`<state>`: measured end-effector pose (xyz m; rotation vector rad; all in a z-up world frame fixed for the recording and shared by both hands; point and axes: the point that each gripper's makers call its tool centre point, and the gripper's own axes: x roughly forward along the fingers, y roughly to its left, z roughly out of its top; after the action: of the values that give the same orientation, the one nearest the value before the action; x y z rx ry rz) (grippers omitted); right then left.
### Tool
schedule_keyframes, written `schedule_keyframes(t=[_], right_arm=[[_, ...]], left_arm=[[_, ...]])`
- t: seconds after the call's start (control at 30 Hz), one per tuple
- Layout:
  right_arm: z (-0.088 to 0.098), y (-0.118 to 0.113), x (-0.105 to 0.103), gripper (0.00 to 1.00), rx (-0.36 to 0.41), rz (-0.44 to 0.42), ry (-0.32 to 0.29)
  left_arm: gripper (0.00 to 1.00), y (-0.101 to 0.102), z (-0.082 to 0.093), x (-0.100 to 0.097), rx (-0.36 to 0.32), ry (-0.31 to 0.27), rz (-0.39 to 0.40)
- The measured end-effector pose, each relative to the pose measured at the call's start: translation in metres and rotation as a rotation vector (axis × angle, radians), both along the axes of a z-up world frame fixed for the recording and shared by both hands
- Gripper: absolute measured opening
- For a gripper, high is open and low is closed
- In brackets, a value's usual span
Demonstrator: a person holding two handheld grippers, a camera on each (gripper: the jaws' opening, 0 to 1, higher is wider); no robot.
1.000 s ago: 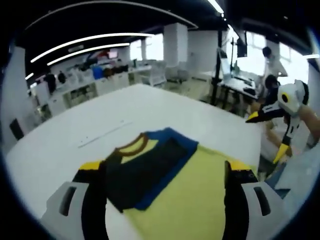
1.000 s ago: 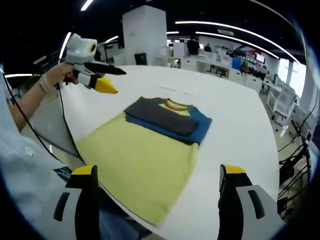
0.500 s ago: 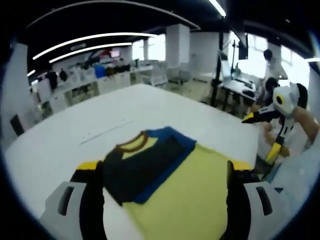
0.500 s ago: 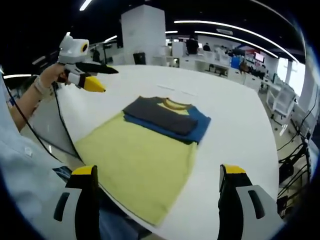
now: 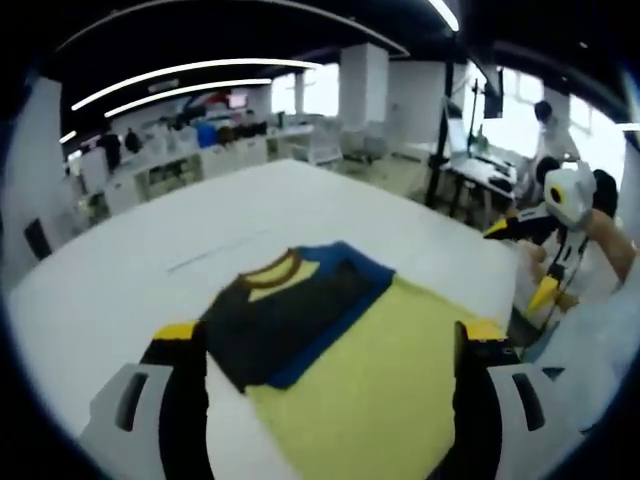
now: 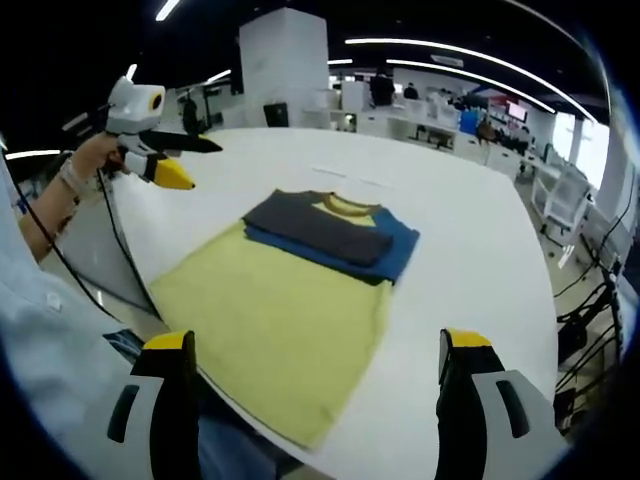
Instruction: Fold the garment on the visible template until the final outline fits inside the template.
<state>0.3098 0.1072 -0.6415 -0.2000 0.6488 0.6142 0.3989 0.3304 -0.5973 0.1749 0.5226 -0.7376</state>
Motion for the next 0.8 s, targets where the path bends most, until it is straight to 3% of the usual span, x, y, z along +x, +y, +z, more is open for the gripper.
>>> schedule_keyframes(t=[0.8], right_arm=[[-0.013, -0.005, -0.001, 1.0, -0.004, -0.016, 0.038]], left_arm=[[0.99, 0.027, -0.019, -0.023, 0.006, 0.068, 0.056]])
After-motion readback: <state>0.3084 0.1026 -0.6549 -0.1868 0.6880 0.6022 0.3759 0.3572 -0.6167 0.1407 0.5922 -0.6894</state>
